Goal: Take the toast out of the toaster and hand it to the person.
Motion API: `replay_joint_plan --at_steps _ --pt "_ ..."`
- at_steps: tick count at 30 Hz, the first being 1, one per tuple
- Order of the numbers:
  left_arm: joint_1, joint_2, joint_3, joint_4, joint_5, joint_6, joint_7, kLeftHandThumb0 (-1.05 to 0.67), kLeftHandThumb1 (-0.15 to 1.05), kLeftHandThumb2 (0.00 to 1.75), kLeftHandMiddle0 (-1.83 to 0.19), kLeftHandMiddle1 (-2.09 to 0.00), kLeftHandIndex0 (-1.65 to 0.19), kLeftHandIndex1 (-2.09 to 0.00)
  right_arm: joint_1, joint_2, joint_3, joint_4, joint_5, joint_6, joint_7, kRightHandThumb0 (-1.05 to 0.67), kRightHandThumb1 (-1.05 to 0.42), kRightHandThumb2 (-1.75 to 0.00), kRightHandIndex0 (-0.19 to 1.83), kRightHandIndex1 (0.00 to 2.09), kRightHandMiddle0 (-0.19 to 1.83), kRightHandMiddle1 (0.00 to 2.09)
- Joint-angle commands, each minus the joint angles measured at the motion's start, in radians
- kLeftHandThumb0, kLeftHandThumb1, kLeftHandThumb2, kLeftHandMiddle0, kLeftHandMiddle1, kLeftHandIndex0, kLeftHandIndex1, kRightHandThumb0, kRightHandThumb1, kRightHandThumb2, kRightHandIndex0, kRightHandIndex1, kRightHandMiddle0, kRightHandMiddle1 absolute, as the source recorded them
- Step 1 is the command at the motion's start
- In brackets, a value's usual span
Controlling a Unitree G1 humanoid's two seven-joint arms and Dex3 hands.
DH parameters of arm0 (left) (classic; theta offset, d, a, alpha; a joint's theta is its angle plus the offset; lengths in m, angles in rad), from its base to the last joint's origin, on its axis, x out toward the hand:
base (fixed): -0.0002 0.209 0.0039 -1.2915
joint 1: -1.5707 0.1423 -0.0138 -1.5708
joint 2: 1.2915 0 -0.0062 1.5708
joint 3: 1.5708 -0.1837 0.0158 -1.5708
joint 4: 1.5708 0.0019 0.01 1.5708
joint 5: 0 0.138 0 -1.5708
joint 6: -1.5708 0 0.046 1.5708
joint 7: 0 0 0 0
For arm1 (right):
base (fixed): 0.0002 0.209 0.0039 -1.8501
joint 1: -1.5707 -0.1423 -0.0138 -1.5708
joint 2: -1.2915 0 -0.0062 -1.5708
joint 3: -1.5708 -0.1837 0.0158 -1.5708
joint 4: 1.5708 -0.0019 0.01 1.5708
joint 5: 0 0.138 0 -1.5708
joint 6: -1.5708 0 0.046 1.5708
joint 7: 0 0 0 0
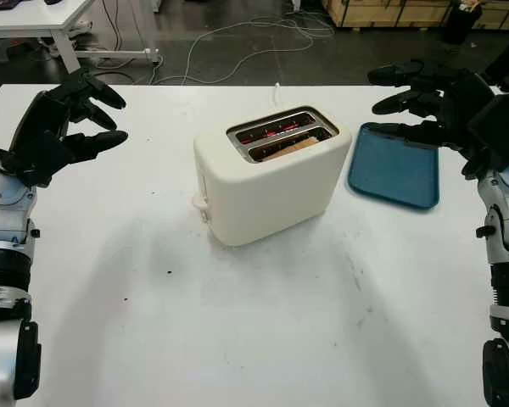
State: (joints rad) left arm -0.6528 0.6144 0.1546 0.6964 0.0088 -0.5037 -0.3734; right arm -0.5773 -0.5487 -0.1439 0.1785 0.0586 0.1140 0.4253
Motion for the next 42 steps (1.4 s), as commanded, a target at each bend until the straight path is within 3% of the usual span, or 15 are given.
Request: replay_joint_plan --at_steps 1,42 --pt "-0.003 0.007 0.004 -0.006 -0.005 -0.008 0.003 -1.05 0.92 0.13 -0.30 -1.48 -0.22 -1.41 -0.013 -0.003 0.005 0.002 -0.002 -0.007 0.001 -0.36 -0.67 0.00 0.40 0.96 0.56 0.39" --pt "0.002 0.007 0.003 -0.008 -0.004 -0.009 0.008 -1.05 0.92 0.14 -0.30 -1.49 -0.22 -1.42 0.001 -0.003 -0.005 -0.002 0.002 -0.005 -0.004 -0.30 -0.68 0.00 0.43 0.90 0.57 0.37"
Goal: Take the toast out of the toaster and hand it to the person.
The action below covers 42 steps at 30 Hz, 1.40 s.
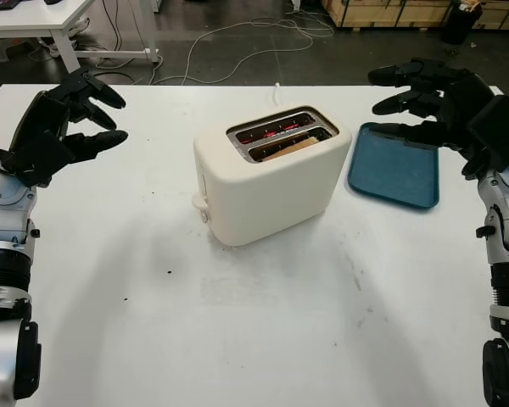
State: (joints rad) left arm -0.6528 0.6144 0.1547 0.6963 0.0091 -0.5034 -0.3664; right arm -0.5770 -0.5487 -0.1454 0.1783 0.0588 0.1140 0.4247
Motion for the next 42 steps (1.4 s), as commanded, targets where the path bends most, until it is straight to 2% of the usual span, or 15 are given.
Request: replay_joint_plan --at_steps 1,10,28,36,42 --pt "0.002 0.008 0.003 -0.009 -0.003 -0.008 0.002 -1.05 0.92 0.14 -0.30 -1.49 -0.22 -1.42 0.001 -0.002 -0.004 -0.005 0.004 -0.002 -0.004 -0.31 -0.68 0.00 0.43 0.90 0.56 0.37" --pt "0.004 0.007 0.003 -0.011 -0.002 -0.008 0.004 -1.05 0.92 0.13 -0.30 -1.49 -0.22 -1.42 0.000 -0.006 -0.003 0.007 -0.004 -0.026 -0.002 -0.36 -0.68 0.00 0.44 0.91 0.58 0.37" --pt "0.004 0.008 0.002 -0.012 -0.001 -0.006 0.004 -1.05 0.92 0.13 -0.30 -1.48 -0.22 -1.41 0.001 0.003 -0.009 -0.001 0.013 -0.006 -0.003 -0.30 -0.67 0.00 0.42 0.92 0.57 0.36" --pt "0.004 0.007 0.004 -0.014 -0.003 -0.004 0.004 -1.05 0.92 0.13 -0.30 -1.48 -0.22 -1.41 -0.005 -0.003 -0.005 0.021 0.008 -0.035 0.004 -0.31 -0.68 0.00 0.42 0.93 0.57 0.37" --pt "0.001 0.005 0.005 -0.007 -0.009 -0.010 -0.002 -1.05 0.92 0.12 -0.30 -1.48 -0.22 -1.41 -0.006 -0.004 -0.002 0.006 0.006 -0.011 -0.001 -0.33 -0.67 0.00 0.42 0.93 0.57 0.37"
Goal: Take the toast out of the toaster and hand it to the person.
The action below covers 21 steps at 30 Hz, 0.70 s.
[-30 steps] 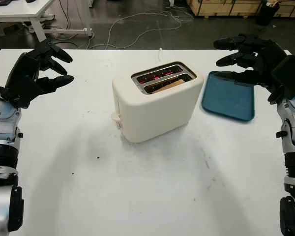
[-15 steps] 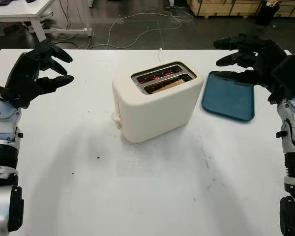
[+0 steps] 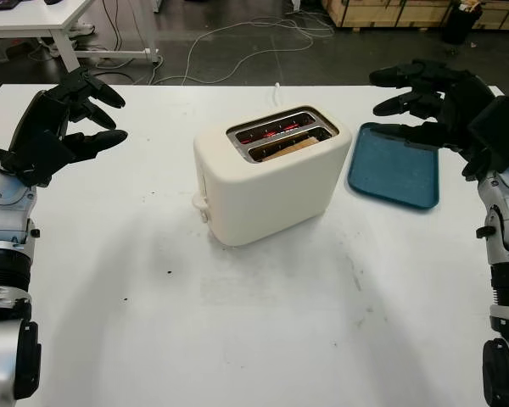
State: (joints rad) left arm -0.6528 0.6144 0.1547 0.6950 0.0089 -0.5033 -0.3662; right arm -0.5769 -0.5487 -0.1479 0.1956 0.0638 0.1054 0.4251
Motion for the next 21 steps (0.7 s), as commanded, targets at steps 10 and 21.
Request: replay_joint_plan --at_steps 10,21 --pt "-0.001 0.005 0.003 -0.008 -0.005 -0.008 0.002 -1.05 0.92 0.14 -0.31 -1.48 -0.23 -1.41 -0.009 -0.005 0.002 -0.008 -0.003 -0.012 -0.002 -0.34 -0.67 0.00 0.42 0.93 0.57 0.37" --pt "-0.004 0.005 0.003 -0.002 -0.008 -0.015 -0.001 -1.05 0.92 0.13 -0.31 -1.47 -0.23 -1.41 -0.011 -0.007 0.006 -0.013 -0.009 -0.008 -0.003 -0.34 -0.67 0.00 0.40 0.93 0.57 0.37"
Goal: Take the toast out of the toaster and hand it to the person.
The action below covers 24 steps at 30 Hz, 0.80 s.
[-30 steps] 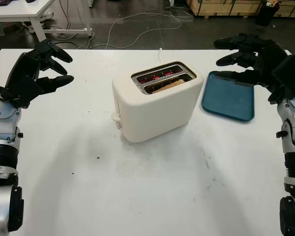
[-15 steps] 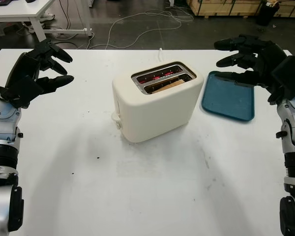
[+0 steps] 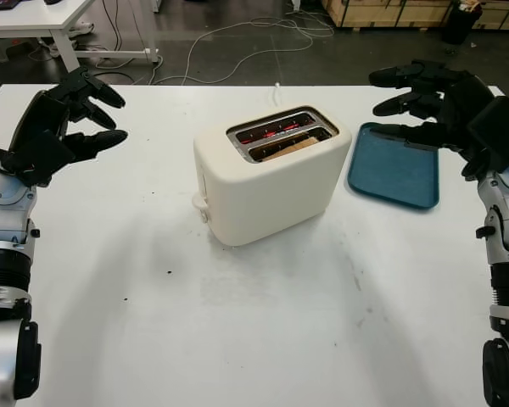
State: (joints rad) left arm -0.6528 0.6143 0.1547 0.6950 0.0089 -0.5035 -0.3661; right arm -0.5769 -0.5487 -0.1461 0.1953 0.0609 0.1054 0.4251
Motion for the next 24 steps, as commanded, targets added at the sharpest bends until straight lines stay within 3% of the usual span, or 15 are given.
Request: replay_joint_plan --at_steps 1,24 --pt "-0.004 0.005 0.003 -0.002 -0.007 -0.013 -0.002 -1.05 0.92 0.13 -0.31 -1.47 -0.22 -1.41 -0.011 -0.005 0.003 -0.015 -0.002 -0.003 -0.002 -0.35 -0.67 0.00 0.41 0.93 0.57 0.37" --pt "0.001 0.005 0.004 -0.004 -0.008 -0.013 -0.002 -1.05 0.92 0.13 -0.31 -1.47 -0.23 -1.40 -0.005 -0.004 -0.002 -0.005 0.001 -0.014 -0.001 -0.36 -0.67 0.00 0.42 0.93 0.57 0.38"
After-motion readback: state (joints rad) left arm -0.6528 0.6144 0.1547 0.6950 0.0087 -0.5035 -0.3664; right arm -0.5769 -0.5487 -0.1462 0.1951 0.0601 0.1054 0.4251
